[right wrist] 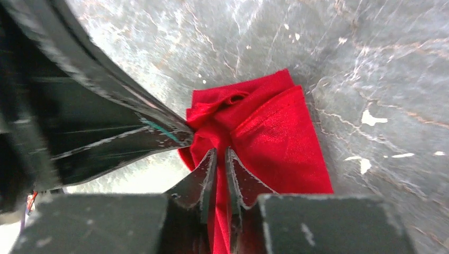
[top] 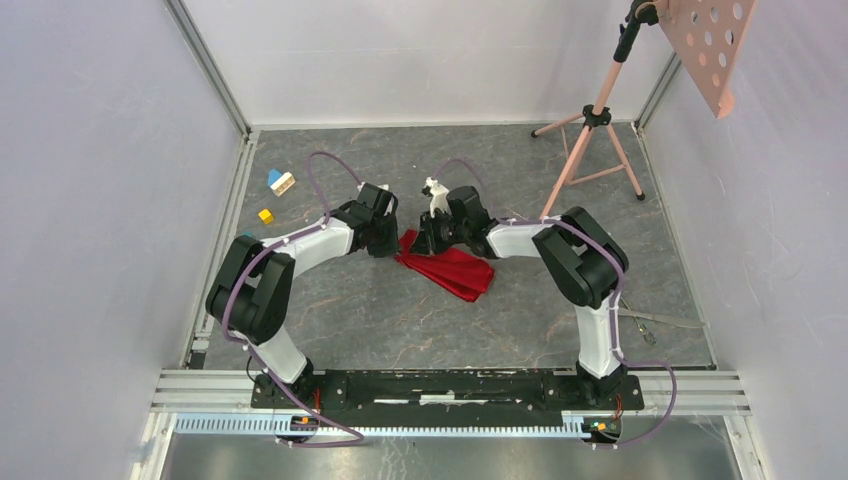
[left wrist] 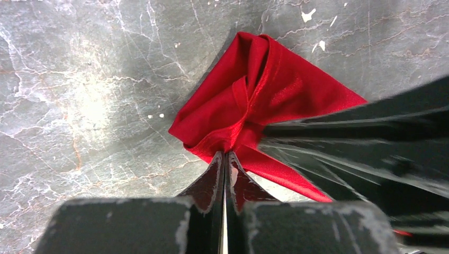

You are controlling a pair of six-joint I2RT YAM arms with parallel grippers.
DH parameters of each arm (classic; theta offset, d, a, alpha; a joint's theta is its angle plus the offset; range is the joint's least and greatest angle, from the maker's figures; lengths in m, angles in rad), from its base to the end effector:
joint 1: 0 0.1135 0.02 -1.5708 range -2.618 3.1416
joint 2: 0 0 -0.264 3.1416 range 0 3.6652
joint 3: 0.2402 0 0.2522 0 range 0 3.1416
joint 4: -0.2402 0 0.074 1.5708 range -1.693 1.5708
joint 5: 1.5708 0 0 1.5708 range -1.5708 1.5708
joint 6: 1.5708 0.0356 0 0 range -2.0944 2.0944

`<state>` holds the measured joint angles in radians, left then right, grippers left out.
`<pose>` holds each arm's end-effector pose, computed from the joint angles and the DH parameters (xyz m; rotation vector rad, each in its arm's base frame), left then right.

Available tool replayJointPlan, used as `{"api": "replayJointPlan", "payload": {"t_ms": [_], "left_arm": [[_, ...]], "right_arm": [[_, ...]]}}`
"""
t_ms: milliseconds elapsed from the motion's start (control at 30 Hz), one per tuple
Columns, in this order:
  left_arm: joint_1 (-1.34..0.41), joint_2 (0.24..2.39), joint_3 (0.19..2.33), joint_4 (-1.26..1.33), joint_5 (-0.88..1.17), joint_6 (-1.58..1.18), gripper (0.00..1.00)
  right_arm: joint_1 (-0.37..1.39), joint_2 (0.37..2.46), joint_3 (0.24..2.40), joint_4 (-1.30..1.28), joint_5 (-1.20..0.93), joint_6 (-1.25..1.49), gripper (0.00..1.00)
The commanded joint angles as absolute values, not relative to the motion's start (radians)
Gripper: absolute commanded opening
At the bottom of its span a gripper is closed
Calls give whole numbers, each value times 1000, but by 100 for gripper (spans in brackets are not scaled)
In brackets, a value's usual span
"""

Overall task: Fold the napkin into a case and place the utensils inside
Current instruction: Stuff the top corner of the smaller-rectangle-folded napkin into the folded napkin.

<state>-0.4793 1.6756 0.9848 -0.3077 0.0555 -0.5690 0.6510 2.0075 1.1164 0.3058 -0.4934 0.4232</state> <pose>0.2954 -0.1558 0.1741 -0.0967 2.6353 -0.4517 0.3240 0.2680 0.1417 -0.5669 2.2361 1.1227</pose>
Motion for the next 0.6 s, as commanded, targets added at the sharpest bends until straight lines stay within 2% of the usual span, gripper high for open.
{"api": "replayJointPlan", "payload": {"t_ms": [0, 233, 300, 467, 567], "left_arm": [[-482, 1676, 1030, -279, 76, -598, 2], [-482, 1704, 1054, -299, 64, -612, 2], [-482, 1709, 1056, -315, 48, -607, 2], [-482, 1722, 1055, -341, 25, -589, 2], [-482, 1718, 1046, -331, 26, -587, 2]], "right_arm": [[690, 2080, 1173, 368, -519, 460, 12], [755, 2105, 1148, 404, -479, 478, 9], [750, 2082, 1124, 399, -464, 463, 13], [724, 1981, 1138, 298, -476, 401, 31], [724, 1932, 1193, 177, -440, 293, 35]]}}
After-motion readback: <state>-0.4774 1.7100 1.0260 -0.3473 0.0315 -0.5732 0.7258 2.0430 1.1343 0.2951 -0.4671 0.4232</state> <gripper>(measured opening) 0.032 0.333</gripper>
